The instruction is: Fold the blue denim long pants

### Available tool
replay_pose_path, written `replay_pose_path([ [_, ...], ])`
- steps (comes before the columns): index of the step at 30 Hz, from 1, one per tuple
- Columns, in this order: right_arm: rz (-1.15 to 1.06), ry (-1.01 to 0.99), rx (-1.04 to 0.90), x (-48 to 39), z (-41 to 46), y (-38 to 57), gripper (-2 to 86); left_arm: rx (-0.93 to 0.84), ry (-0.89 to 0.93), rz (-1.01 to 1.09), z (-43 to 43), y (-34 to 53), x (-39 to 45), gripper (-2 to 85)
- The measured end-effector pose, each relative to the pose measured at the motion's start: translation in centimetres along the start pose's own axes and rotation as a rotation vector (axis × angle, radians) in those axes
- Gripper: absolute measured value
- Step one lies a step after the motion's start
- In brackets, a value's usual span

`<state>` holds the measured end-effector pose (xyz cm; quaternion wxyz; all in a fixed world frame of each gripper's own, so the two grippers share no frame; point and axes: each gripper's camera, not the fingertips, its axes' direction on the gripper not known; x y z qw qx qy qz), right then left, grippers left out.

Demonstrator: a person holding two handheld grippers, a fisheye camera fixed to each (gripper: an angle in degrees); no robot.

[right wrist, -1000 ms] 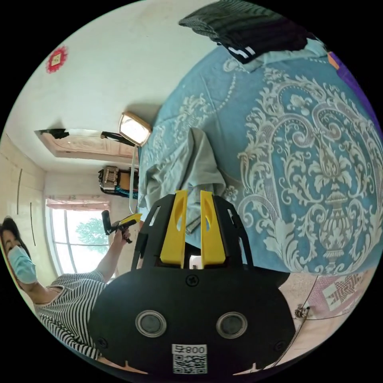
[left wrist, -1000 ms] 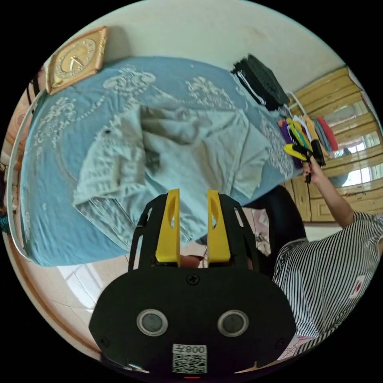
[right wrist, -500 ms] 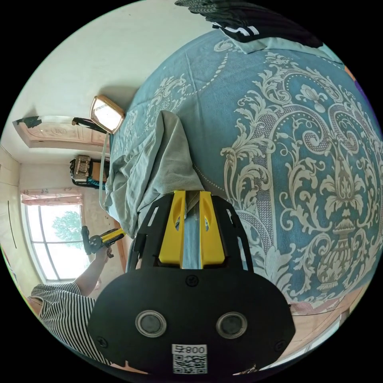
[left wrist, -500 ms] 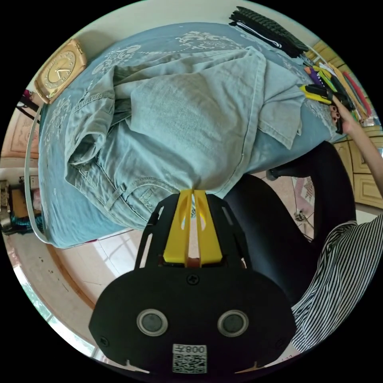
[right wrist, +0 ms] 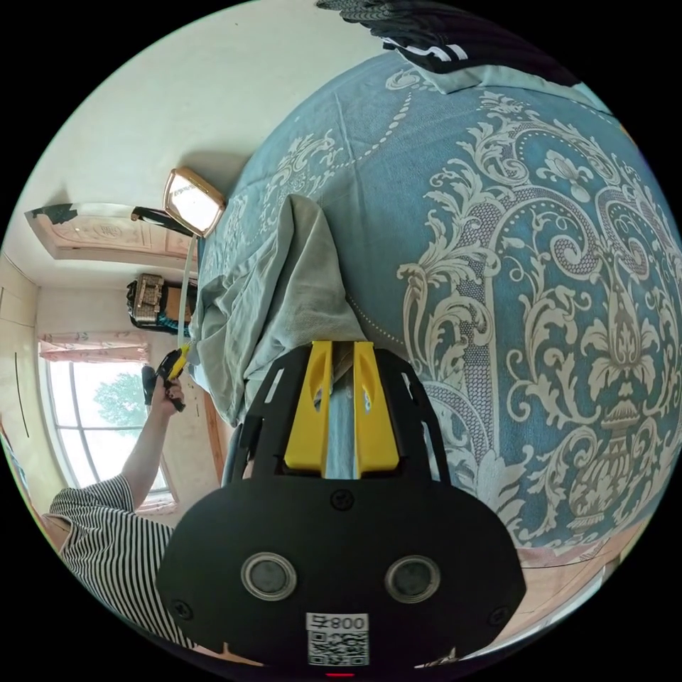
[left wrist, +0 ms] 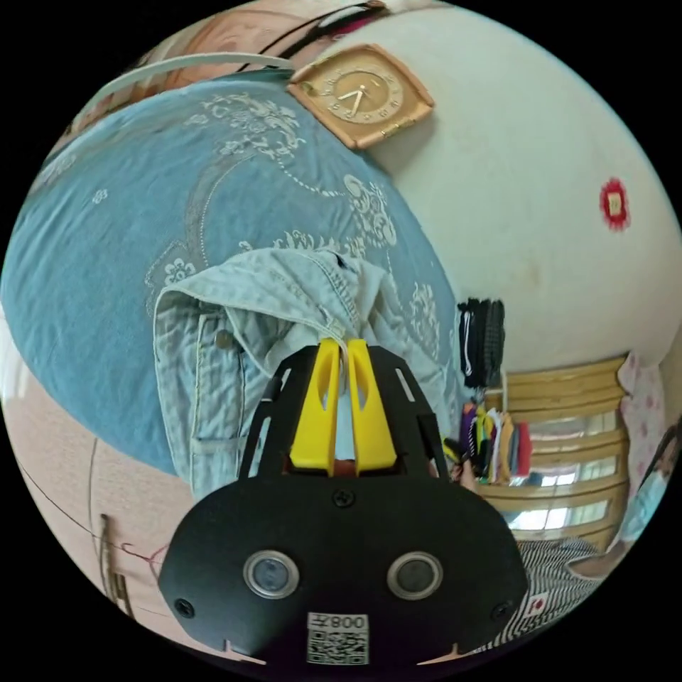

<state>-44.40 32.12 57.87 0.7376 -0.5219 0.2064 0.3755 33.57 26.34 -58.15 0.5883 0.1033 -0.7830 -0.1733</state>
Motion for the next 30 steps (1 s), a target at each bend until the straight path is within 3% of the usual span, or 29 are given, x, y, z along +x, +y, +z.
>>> replay_pose_path([
  [2, -0.004, 0.011, -0.003, -0.5, 0.5, -0.1, 5.3, 0.058, 0.013, 0.019, -0.7, -1.4, 0.4, 3.6],
  [4, -0.015, 0.038, -0.010, -1.2, 0.9, -0.2, 5.1, 0.238, 0.025, 0.026, -3.4, -3.4, 1.2, 3.9],
  [8, -0.019, 0.077, -0.010, -2.2, 1.7, -0.2, 4.6, 0.311, 0.091, 0.010, -4.9, -4.6, 1.5, 7.6],
  [17, -0.002, 0.048, 0.030, -2.5, 2.2, 0.8, 4.5, 0.016, -0.041, 0.141, -1.0, 7.2, 1.4, 12.3],
  [22, -0.001, 0.050, 0.049, -2.9, 2.3, 1.2, 3.7, -0.303, -0.301, 0.462, 3.4, 14.8, 6.2, 12.7],
  [26, 0.020, 0.047, 0.051, -3.0, 2.6, 1.1, 1.6, -0.362, -0.600, 0.604, 5.7, 16.3, 8.3, 7.5],
  [30, -0.026, 0.089, 0.043, -4.1, 2.3, 0.7, 0.4, -0.396, -0.579, 0.647, 5.0, 15.8, 10.0, 2.1],
])
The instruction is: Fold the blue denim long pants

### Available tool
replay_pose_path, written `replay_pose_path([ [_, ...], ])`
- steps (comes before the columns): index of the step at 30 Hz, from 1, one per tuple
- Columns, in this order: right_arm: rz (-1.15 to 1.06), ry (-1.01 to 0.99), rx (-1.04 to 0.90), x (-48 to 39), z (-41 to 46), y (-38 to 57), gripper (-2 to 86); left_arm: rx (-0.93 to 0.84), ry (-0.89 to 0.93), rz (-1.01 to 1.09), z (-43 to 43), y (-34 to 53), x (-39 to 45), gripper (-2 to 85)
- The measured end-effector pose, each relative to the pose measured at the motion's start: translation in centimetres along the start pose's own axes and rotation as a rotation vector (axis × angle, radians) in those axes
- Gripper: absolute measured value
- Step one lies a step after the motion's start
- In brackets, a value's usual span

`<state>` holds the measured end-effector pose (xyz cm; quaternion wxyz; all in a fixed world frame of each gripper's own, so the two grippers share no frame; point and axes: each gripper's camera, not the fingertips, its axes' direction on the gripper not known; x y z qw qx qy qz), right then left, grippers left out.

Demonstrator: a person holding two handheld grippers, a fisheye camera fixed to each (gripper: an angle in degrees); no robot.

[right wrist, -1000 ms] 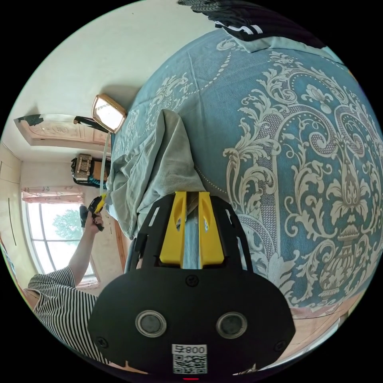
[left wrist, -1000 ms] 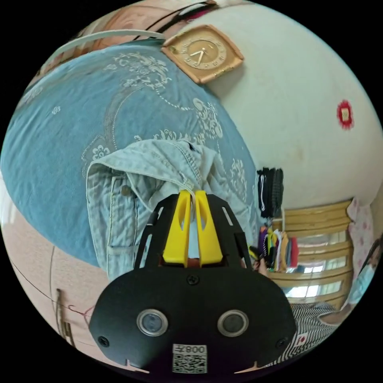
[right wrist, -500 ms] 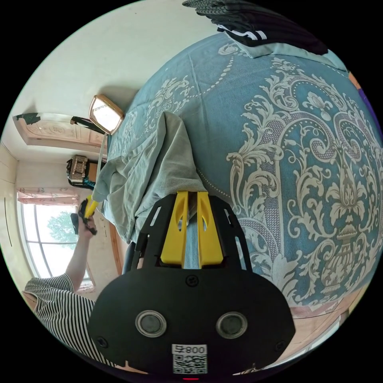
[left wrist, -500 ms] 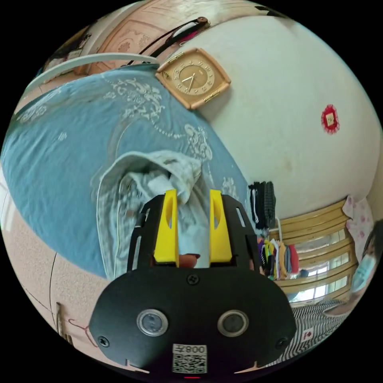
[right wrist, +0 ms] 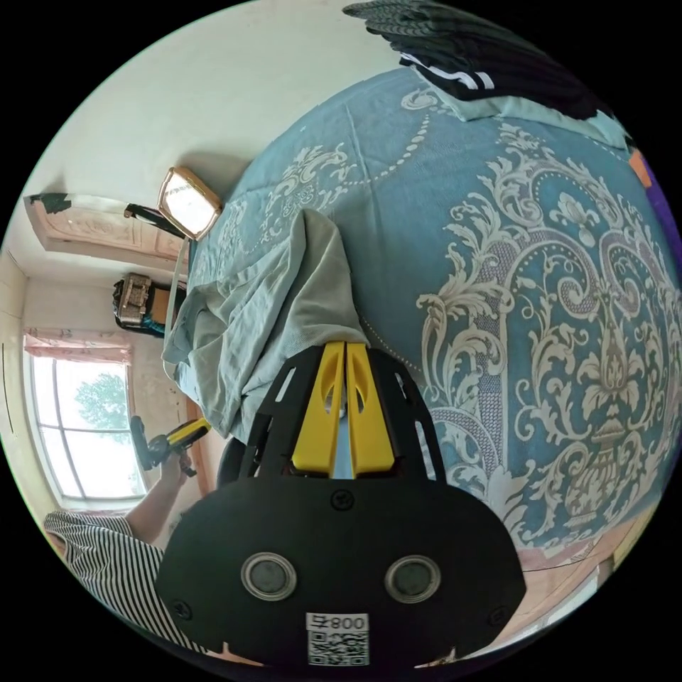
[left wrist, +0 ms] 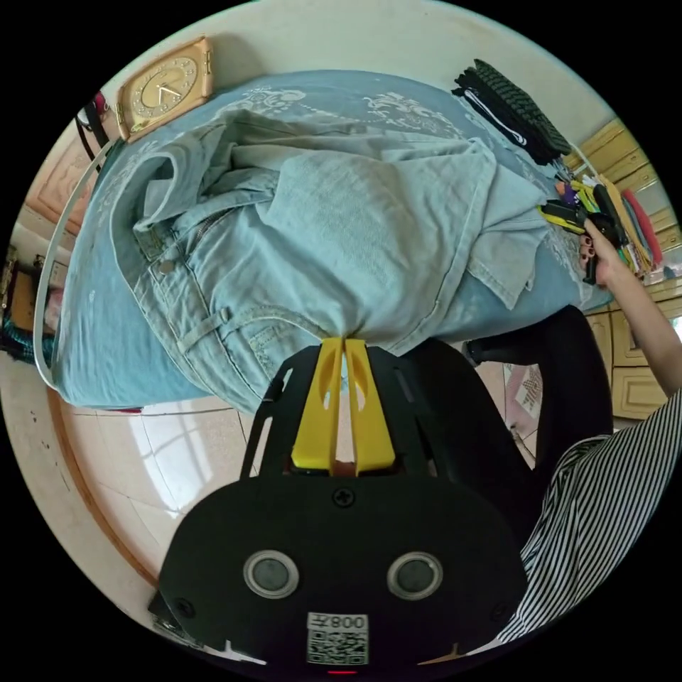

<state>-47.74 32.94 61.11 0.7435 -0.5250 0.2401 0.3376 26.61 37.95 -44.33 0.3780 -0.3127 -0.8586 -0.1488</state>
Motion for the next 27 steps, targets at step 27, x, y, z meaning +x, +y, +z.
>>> replay_pose_path([
  [27, -0.162, 0.211, -0.044, 1.0, -5.5, 1.7, 8.1, 0.223, -0.120, -0.115, -14.3, 1.7, -5.4, 0.2],
])
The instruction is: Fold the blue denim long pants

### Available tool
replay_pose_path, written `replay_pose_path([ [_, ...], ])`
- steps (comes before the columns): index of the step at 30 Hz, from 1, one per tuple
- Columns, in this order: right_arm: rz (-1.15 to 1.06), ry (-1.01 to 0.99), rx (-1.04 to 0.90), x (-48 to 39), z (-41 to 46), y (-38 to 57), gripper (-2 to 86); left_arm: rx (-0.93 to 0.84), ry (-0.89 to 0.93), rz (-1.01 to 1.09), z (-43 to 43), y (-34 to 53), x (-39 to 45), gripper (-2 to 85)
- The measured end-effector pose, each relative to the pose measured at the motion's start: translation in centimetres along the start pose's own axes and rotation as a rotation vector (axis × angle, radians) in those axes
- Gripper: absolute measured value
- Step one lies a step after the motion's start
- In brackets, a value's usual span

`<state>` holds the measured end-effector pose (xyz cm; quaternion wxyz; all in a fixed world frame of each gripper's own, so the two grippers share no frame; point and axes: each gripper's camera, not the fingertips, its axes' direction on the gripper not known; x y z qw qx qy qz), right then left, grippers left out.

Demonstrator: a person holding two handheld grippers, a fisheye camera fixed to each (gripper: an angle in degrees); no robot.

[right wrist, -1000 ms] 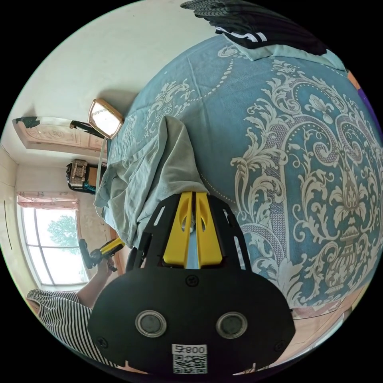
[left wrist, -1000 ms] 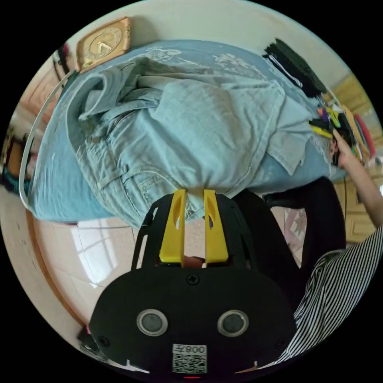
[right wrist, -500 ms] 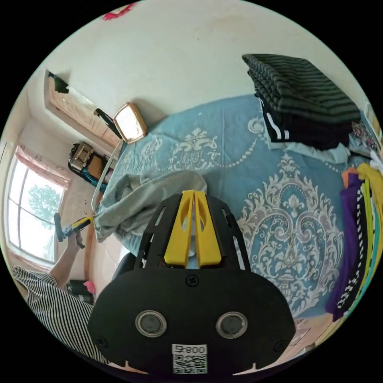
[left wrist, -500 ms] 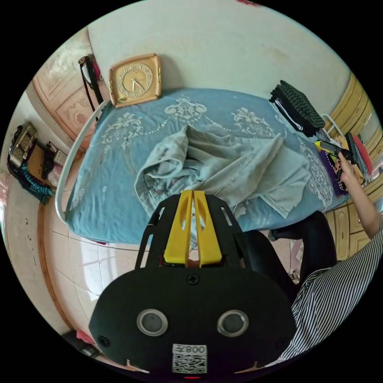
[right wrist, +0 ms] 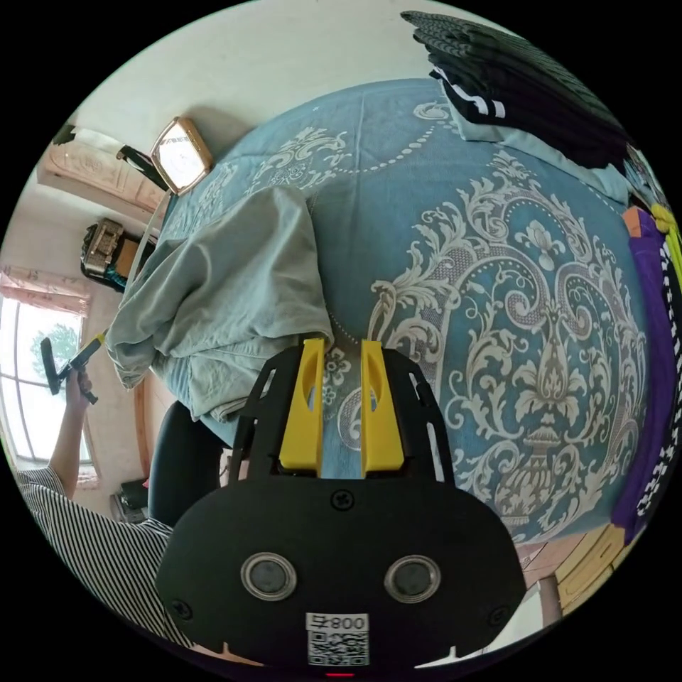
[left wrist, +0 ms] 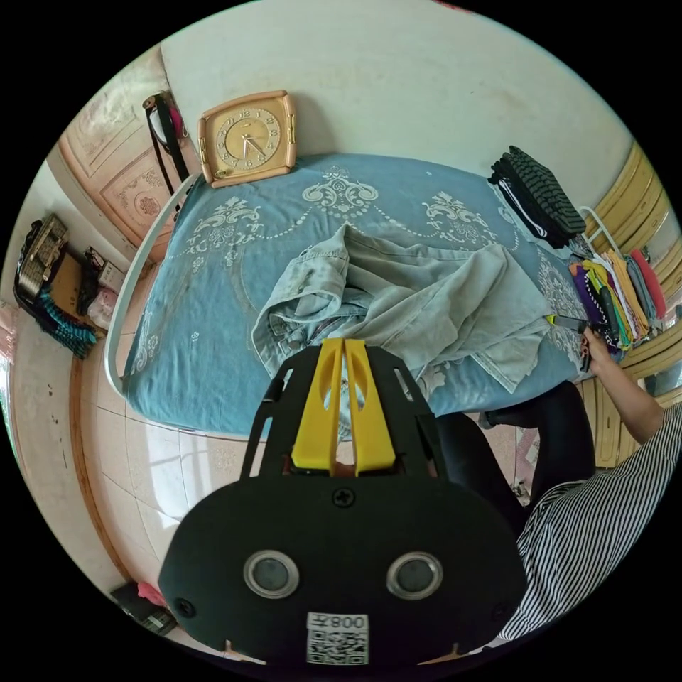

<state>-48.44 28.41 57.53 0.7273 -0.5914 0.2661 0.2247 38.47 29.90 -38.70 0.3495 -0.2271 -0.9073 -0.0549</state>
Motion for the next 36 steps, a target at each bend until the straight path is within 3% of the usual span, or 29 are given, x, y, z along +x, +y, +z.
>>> replay_pose_path([
  [9, -0.102, 0.019, -0.010, -1.2, -2.3, -2.6, 2.0, 0.014, 0.018, -0.035, -1.1, -0.6, -2.2, 0.2],
  [12, -0.179, 0.001, 0.092, -2.1, -6.9, -4.3, 1.3, 0.061, 0.038, -0.047, -2.5, -1.5, -3.3, 0.2],
  [17, -0.399, 0.188, 0.373, -5.9, -21.1, -5.2, 1.0, 0.154, 0.041, -0.033, -5.4, -1.6, -4.4, 0.2],
  [21, -0.515, 0.318, 0.429, -7.0, -26.7, -1.7, 1.0, 0.188, 0.118, -0.006, -6.2, 0.3, -5.2, 0.3],
  [25, -0.512, 0.408, 0.291, -4.7, -23.7, 3.3, 1.1, 0.074, 0.104, -0.019, -3.4, 2.7, -5.6, 0.3],
  [32, -0.124, 0.055, -0.266, 6.3, -9.4, 8.4, 0.7, -0.142, 0.174, -0.101, 2.7, 4.3, -7.7, 0.7],
  [36, -0.025, -0.135, -0.160, 8.5, -11.1, 9.5, 1.0, -0.128, 0.165, -0.102, 2.9, 4.2, -8.5, 1.7],
])
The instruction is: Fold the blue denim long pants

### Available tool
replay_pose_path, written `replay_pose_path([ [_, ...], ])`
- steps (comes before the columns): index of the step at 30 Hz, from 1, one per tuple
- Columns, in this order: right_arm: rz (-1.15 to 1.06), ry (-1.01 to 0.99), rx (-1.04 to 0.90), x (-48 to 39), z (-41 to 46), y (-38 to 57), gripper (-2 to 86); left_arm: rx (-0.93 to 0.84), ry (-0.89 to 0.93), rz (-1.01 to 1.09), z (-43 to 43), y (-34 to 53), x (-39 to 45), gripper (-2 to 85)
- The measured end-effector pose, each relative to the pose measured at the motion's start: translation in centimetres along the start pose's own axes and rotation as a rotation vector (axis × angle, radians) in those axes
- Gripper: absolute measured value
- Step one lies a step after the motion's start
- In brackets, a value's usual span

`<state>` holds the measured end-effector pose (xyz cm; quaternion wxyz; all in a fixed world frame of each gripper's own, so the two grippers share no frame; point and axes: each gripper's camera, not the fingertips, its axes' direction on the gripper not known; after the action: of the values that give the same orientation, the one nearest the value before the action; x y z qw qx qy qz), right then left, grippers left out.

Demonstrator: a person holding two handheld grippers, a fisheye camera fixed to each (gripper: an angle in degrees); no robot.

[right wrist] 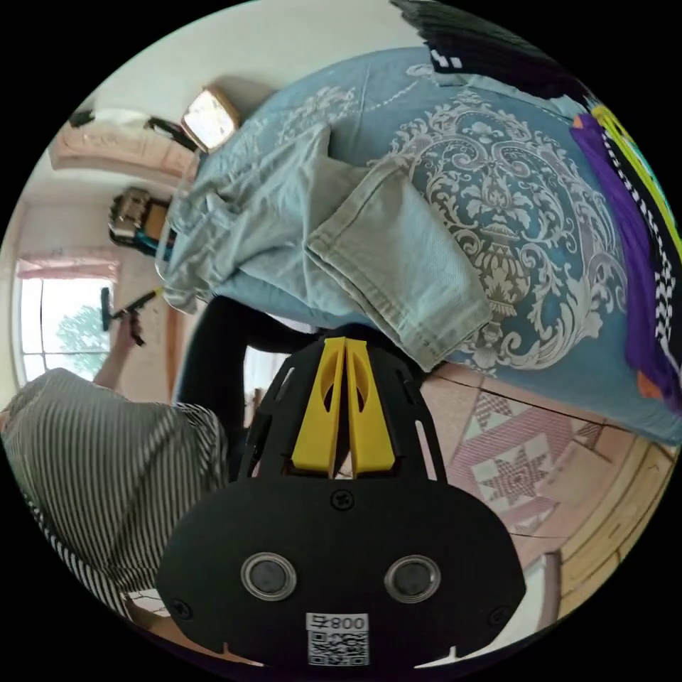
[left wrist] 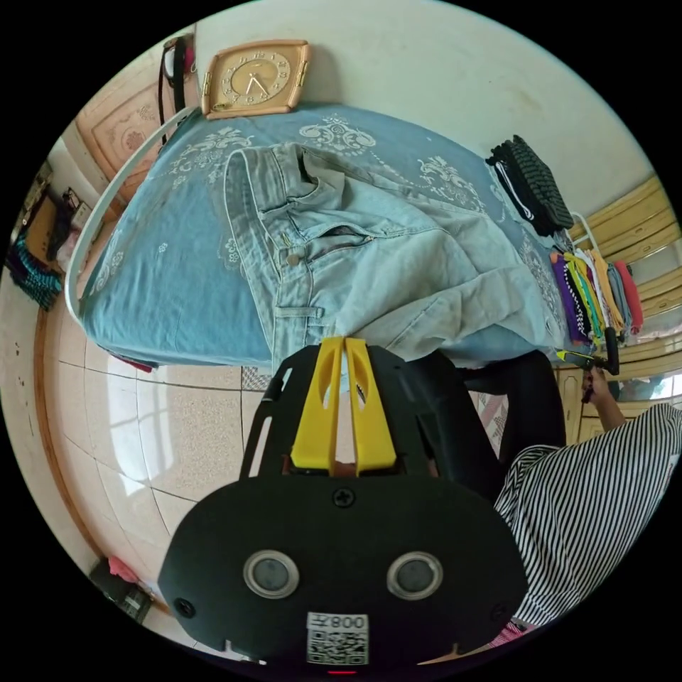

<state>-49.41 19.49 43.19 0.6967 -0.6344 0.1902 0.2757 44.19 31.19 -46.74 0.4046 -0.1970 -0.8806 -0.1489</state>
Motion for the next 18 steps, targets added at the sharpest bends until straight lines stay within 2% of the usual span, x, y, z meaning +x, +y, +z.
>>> replay_pose_path([
  [3, -0.002, -0.177, 0.163, 0.9, -2.9, -0.8, 2.2, 0.091, 0.032, -0.058, -1.1, 0.2, -1.3, 3.3],
  [7, -0.082, -0.127, 0.302, 0.4, -4.8, -7.2, 7.8, 0.194, 0.119, -0.127, -1.4, -1.2, -3.5, 7.1],
  [10, -0.092, -0.129, 0.223, 0.8, -2.7, -14.1, 8.3, 0.208, 0.126, -0.183, -0.1, -4.2, -5.2, 9.5],
  [14, -0.043, -0.028, 0.101, 0.7, 0.5, -20.5, 8.9, 0.248, 0.129, -0.308, 1.6, -8.5, -8.3, 11.8],
  [18, -0.003, -0.019, 0.105, 1.1, 1.1, -22.6, 9.5, 0.318, 0.243, -0.395, 3.8, -13.3, -11.4, 12.8],
])
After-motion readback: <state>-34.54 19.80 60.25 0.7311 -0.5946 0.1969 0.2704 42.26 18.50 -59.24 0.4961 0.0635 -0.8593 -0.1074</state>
